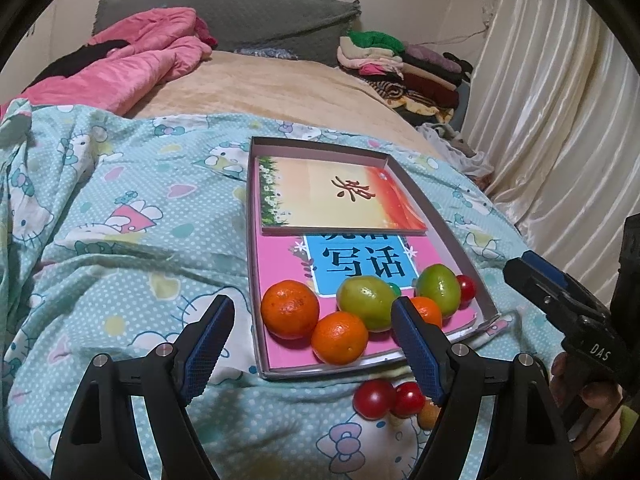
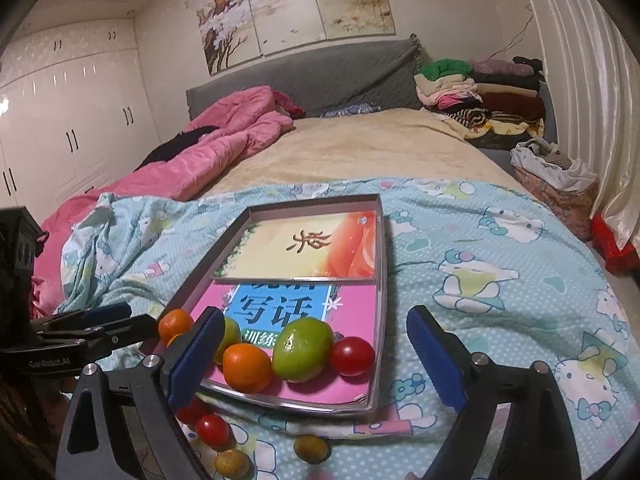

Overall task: Organize fruits
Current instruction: 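Open both tools to release the oranges and withdraw from the tray, then move the right tool down around a small brown fruit while the left tool reaches a red tomato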

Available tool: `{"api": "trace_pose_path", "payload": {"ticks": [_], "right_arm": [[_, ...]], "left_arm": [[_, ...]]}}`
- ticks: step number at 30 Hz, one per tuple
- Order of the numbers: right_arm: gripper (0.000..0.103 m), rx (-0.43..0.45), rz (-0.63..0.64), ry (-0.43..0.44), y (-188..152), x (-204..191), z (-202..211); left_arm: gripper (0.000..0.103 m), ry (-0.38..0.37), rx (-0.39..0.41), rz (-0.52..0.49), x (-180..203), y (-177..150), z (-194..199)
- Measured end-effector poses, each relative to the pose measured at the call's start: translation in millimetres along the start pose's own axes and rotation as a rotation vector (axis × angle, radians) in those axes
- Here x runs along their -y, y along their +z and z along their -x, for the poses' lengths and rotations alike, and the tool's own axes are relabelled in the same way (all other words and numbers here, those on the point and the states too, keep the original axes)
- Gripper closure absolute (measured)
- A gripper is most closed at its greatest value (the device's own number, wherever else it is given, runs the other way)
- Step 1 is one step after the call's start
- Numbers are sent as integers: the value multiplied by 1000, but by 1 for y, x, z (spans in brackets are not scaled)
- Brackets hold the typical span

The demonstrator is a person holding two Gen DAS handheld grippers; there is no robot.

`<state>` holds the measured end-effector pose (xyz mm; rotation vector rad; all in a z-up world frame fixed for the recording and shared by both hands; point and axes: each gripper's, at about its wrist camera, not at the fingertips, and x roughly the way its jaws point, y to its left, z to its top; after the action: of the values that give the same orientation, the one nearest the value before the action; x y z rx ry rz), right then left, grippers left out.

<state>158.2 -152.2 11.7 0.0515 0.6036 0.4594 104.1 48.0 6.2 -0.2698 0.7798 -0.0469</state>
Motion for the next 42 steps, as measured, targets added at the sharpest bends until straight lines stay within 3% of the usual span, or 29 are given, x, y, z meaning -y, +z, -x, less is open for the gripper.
{"api": "trace_pose_path", "payload": {"ticks": [23, 31, 42], "right_arm": [[7, 19, 35, 3, -3, -13, 21], [7, -45, 31, 18, -13, -21, 25], [7, -221, 31, 46, -40, -35, 16]], "left_arm": [[21, -3, 1, 4, 3, -7, 14], [21, 6, -36, -2, 6, -13, 13], [21, -28, -163, 27, 2, -28, 3]]}}
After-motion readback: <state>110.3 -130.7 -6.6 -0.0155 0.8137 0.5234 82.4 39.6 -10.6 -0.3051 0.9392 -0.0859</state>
